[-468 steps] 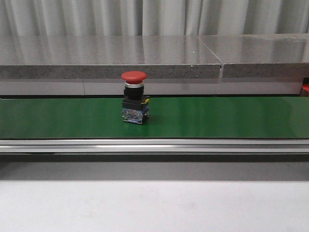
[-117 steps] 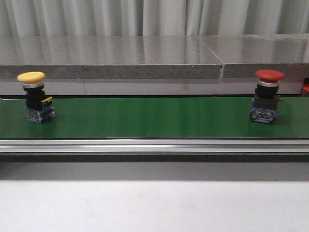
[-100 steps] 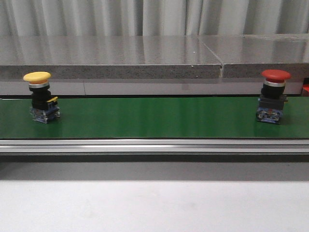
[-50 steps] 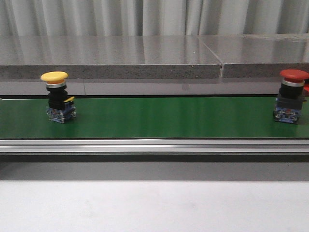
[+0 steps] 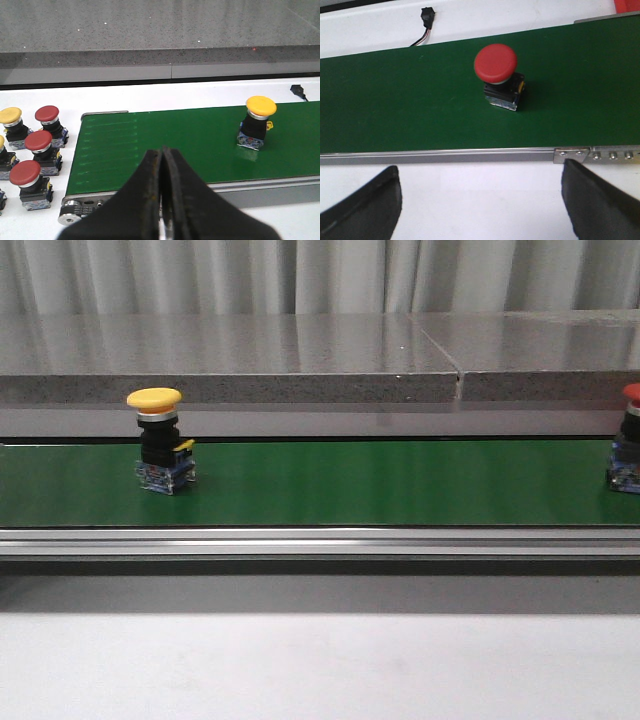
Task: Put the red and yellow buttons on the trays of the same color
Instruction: 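Grasp the red button with the right gripper and carry it to the red tray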
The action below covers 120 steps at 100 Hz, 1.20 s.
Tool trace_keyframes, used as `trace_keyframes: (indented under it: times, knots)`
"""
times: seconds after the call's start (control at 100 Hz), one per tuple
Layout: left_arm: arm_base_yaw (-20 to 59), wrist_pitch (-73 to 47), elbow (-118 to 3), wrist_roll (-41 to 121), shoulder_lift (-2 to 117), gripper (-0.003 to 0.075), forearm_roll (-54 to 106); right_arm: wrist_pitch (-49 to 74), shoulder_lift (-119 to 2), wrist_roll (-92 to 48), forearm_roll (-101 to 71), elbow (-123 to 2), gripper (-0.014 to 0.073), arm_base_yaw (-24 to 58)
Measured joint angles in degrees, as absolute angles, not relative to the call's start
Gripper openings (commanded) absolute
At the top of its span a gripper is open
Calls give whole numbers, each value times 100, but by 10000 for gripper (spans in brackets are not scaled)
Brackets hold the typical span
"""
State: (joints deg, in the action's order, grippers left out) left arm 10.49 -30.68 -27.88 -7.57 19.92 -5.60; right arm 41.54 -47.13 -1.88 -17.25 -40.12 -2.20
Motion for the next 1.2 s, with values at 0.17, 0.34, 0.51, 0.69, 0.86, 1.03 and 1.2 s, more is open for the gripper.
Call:
trace_keyframes:
  times: [0.17,0.34,0.51,0.69,0.86,1.03,1.2]
  knots:
    - [1049,-3068,-2788,-757,1992,-19,-560,4190,-5680,-230,-1482,-4530,645,-220]
    - [1049,-3068,-2788,-757,1992,-19,-560,4190,-6693,-230,-1118,-5077,645,-220]
    - [1049,-3068,-2788,-757,1992,-19,-560,3989,-7629,-230,-869,-5489,645,-220]
    - [1049,-3068,-2788,-757,1992,-19,-560,3792,-8346,-230,-726,-5780,541,-220]
    - [1049,-3068,-2788,-757,1992,-19,-560,3988,-8727,-230,-606,-5962,182,-386]
    - [1049,-3068,-2788,-757,1992,-19,-560,4331,-8736,-242,-606,-6251,120,-612]
    - [1049,-3068,-2788,-757,1992,-19,-560,4493,-8765,-242,-606,-6852,120,-991]
